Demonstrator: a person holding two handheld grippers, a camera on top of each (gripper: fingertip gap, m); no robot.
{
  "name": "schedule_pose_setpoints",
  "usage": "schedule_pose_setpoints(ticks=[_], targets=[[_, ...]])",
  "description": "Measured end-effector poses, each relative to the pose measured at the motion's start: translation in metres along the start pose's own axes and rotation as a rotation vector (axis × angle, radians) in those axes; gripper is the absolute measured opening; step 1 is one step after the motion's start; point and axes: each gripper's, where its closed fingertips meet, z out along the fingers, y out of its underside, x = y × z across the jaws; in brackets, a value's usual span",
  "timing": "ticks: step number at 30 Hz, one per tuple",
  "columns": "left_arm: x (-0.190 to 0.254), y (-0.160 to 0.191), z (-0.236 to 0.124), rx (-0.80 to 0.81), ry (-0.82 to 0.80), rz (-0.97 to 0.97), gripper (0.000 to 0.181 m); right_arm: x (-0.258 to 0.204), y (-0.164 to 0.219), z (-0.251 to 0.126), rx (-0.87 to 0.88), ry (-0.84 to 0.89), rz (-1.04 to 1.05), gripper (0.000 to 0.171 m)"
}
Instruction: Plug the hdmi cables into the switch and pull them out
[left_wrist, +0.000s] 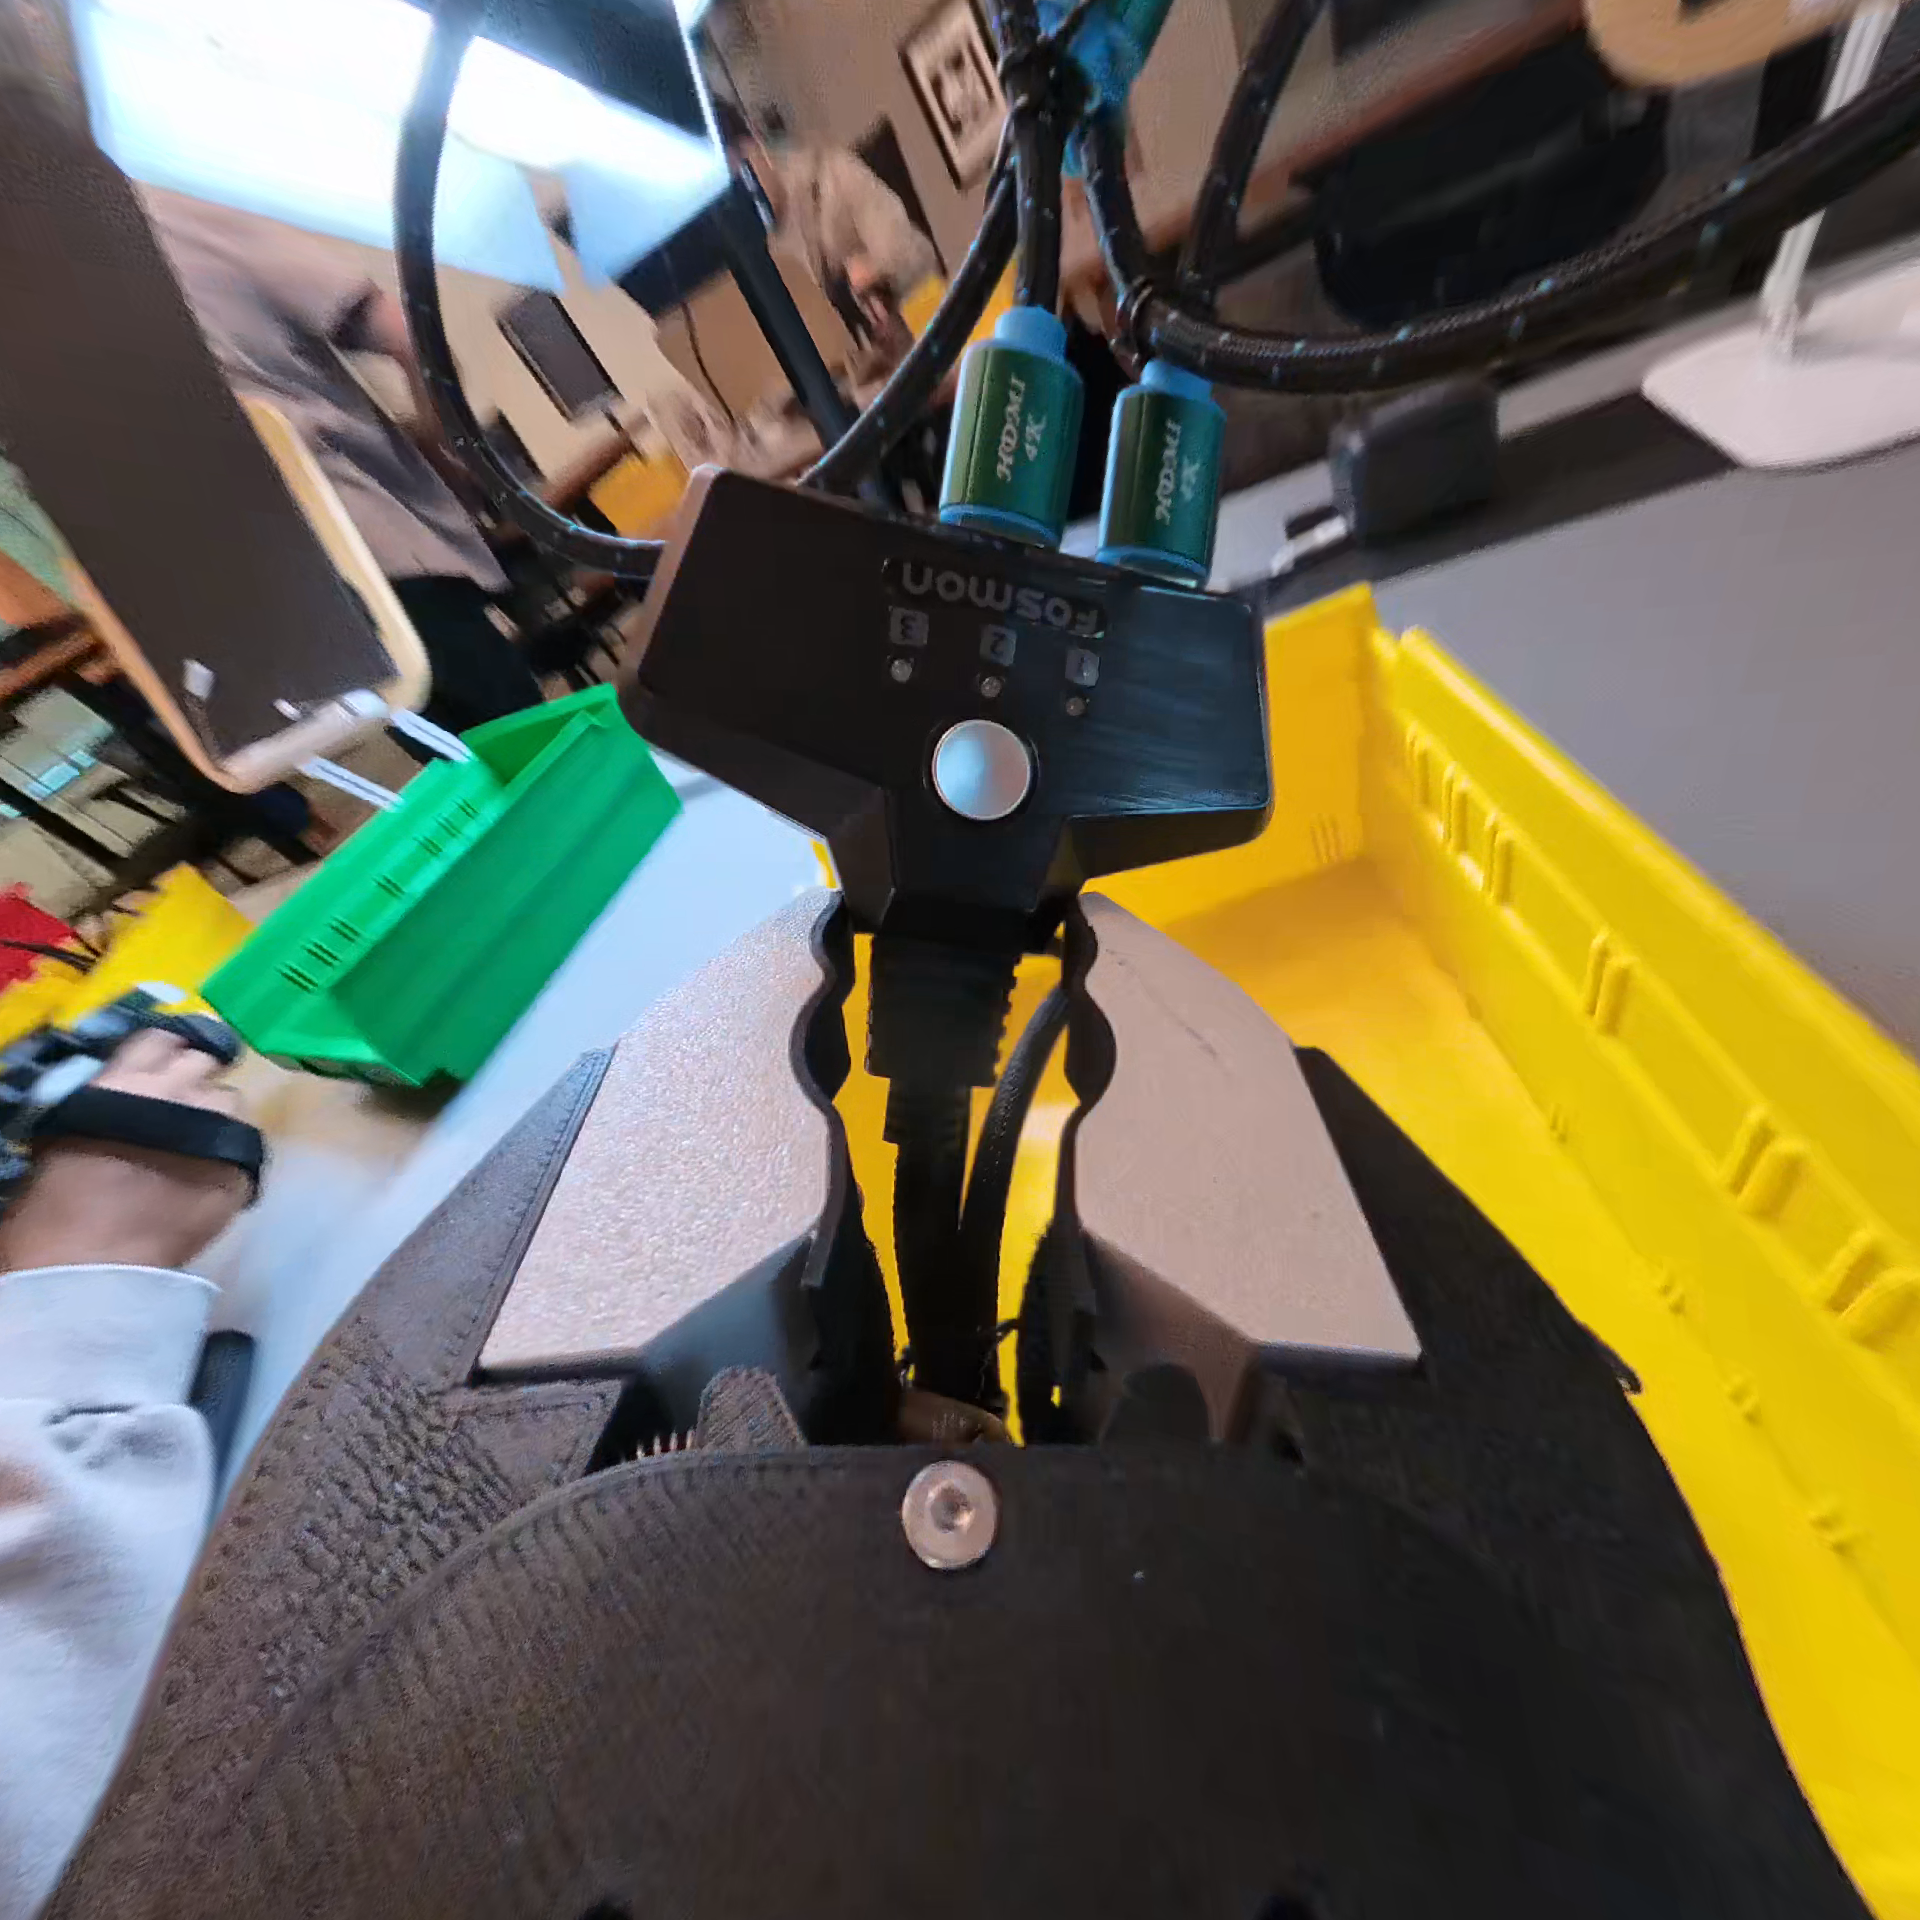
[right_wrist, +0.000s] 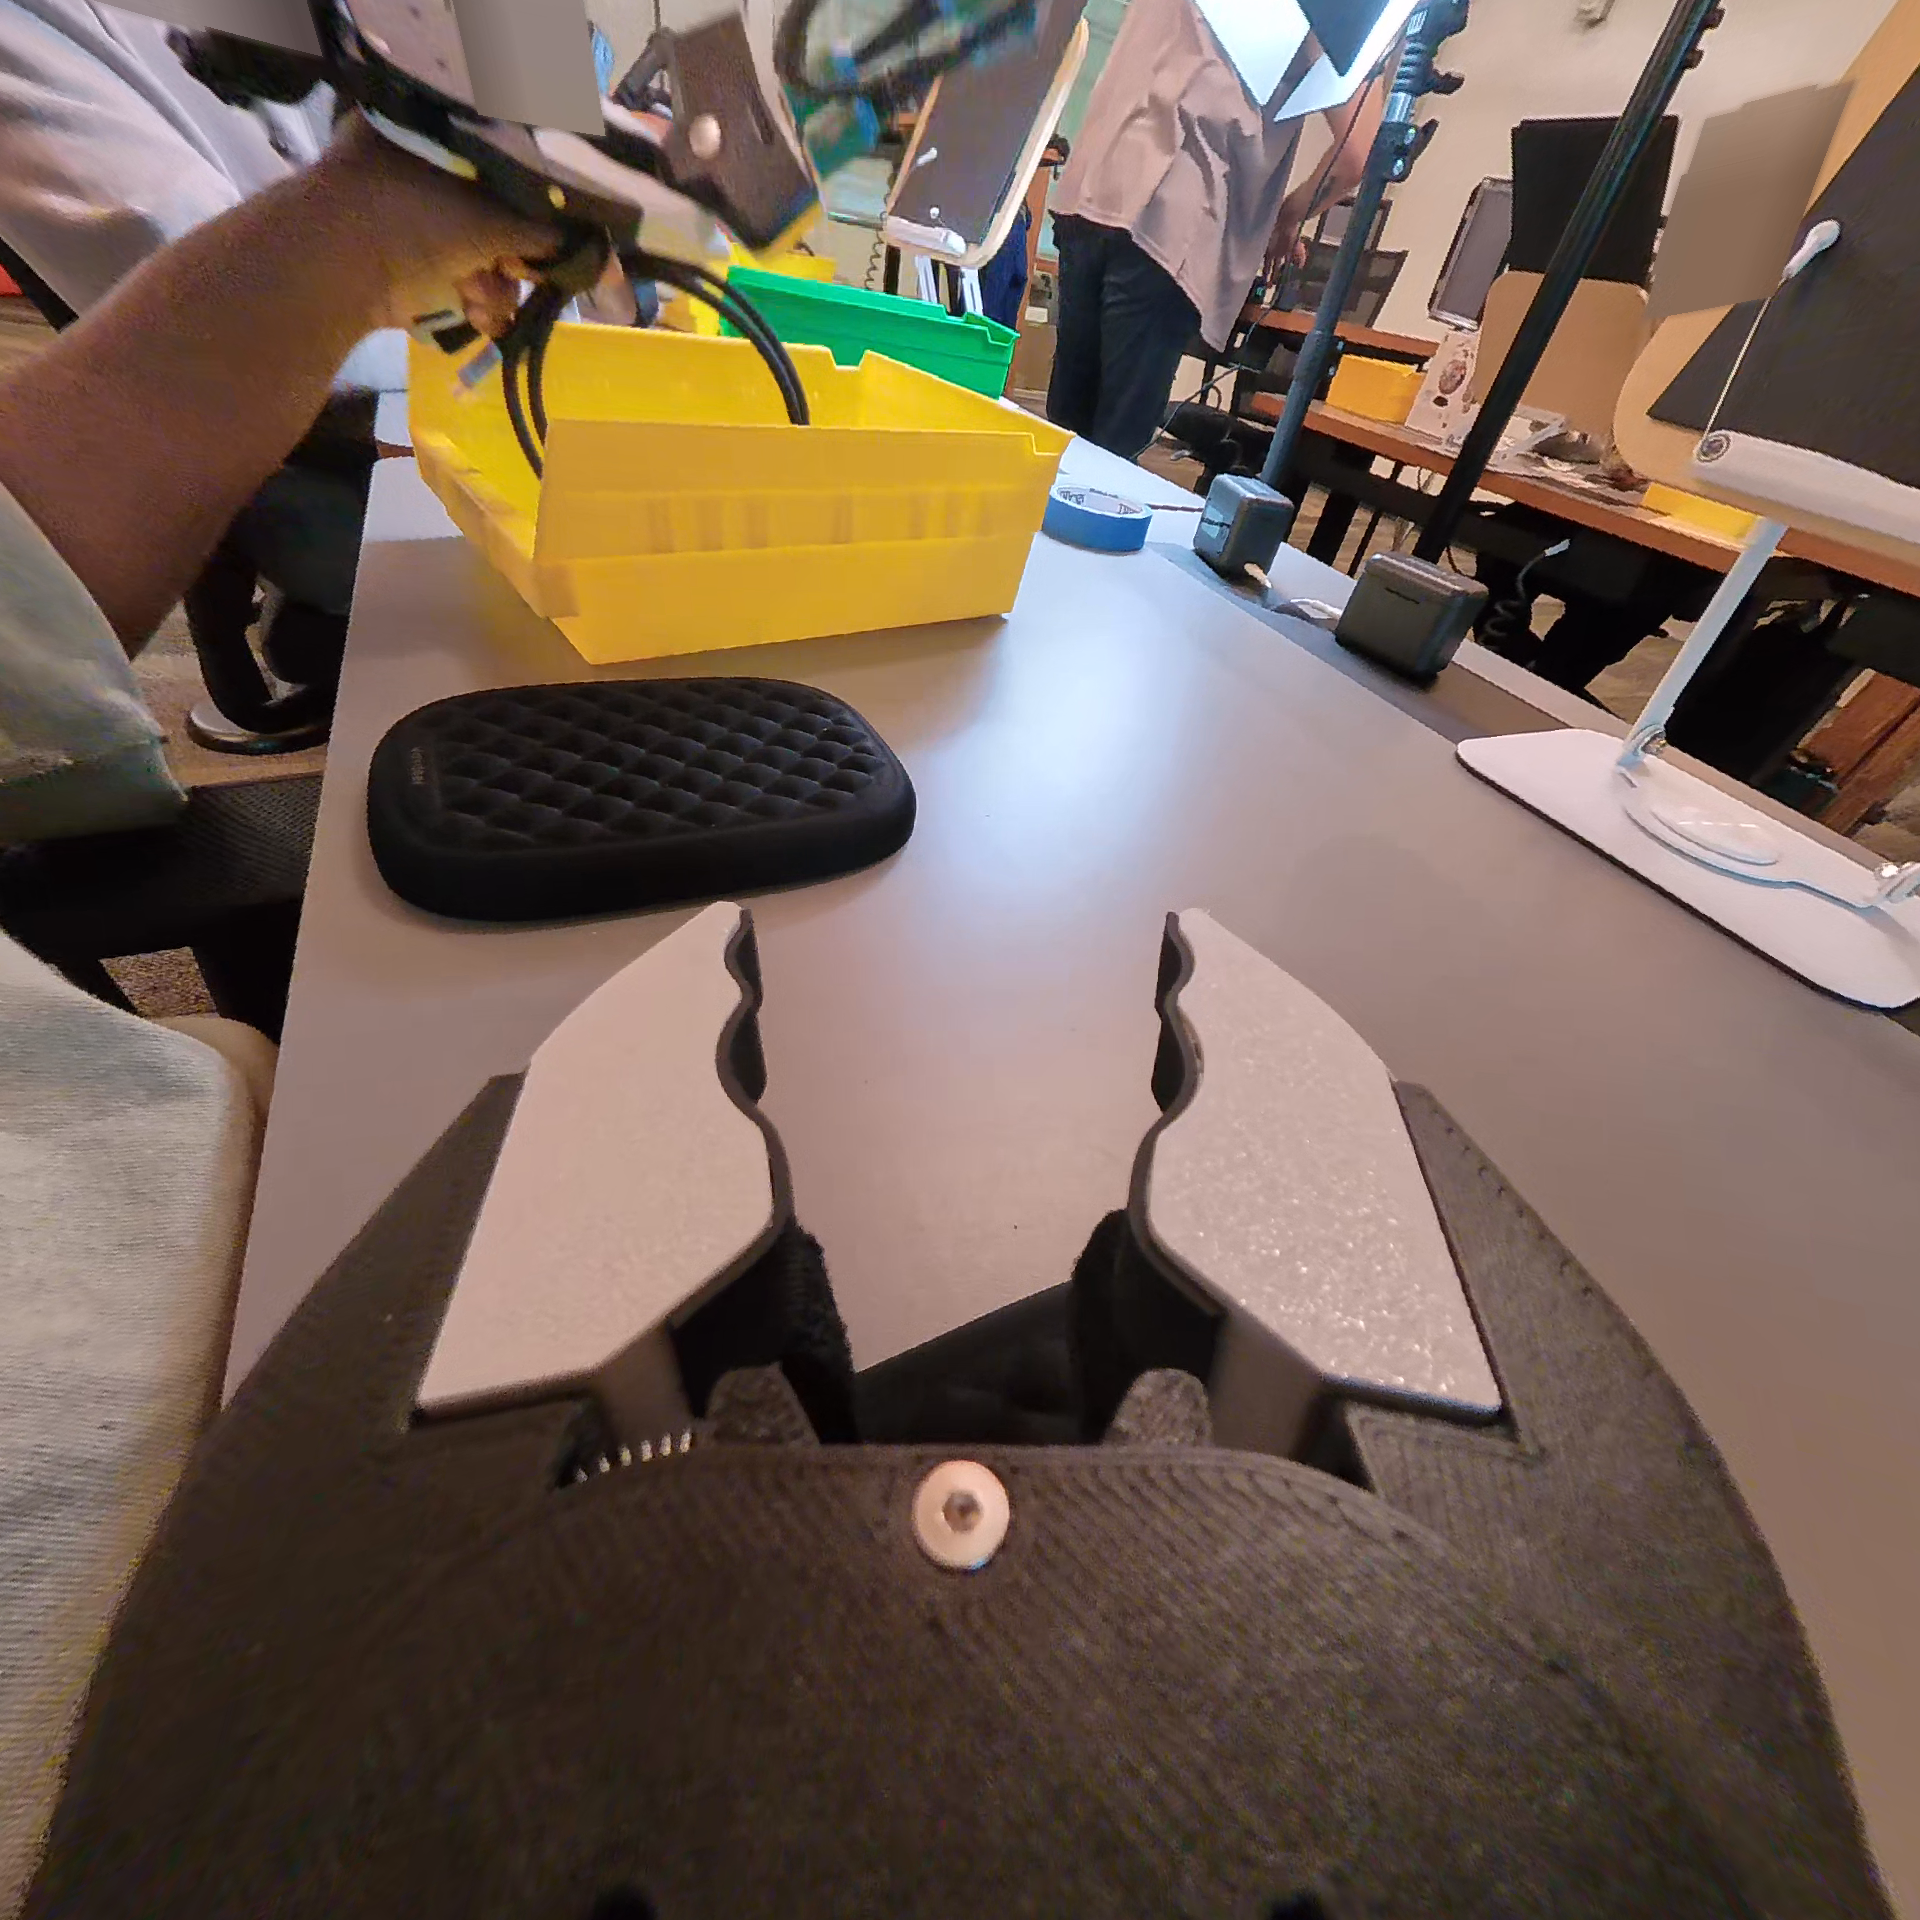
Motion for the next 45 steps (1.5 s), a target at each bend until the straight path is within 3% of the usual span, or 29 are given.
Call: schedule_pose_setpoints(ticks=[5, 10, 21, 24, 28, 31, 36, 39, 41, 45], targets=[[-0.017, -0.061, -0.043, 0.175, -0.141, 0.079, 0.038, 0.000, 0.000, 0.000, 0.000, -0.004, 0.004, 0.074], [-0.006, -0.121, -0.089, 0.352, -0.146, 0.102, 0.038, 0.001, -0.002, -0.001, 0.017, -0.001, 0.013, 0.073], [0.107, -0.208, -0.148, 0.592, 0.248, 0.041, 0.038, 0.002, -0.010, -0.004, 0.050, 0.037, -0.031, 0.066], [0.153, -0.209, -0.157, 0.592, 0.393, 0.042, 0.038, -0.002, -0.029, -0.007, 0.132, 0.048, -0.023, 0.059], [0.218, -0.195, -0.164, 0.557, 0.592, 0.039, 0.038, -0.011, -0.088, -0.028, 0.471, -0.009, 0.198, 0.040], [0.265, -0.178, -0.167, 0.513, 0.715, 0.022, 0.038, -0.017, -0.117, -0.044, 0.641, -0.072, 0.315, 0.038], [0.332, -0.142, -0.168, 0.418, 0.866, 0.042, 0.038, -0.024, -0.117, -0.027, 0.598, -0.088, 0.347, 0.050], [0.354, -0.127, -0.171, 0.396, 0.899, 0.076, 0.039, -0.014, -0.101, -0.022, 0.576, -0.044, 0.387, 0.026], [0.358, -0.123, -0.174, 0.419, 0.922, 0.100, 0.039, -0.016, -0.094, -0.024, 0.569, -0.108, 0.380, 0.024], [0.352, -0.127, -0.205, 0.473, 1.274, -0.084, 0.052, -0.026, -0.090, -0.030, 0.562, -0.243, 0.346, 0.022]])
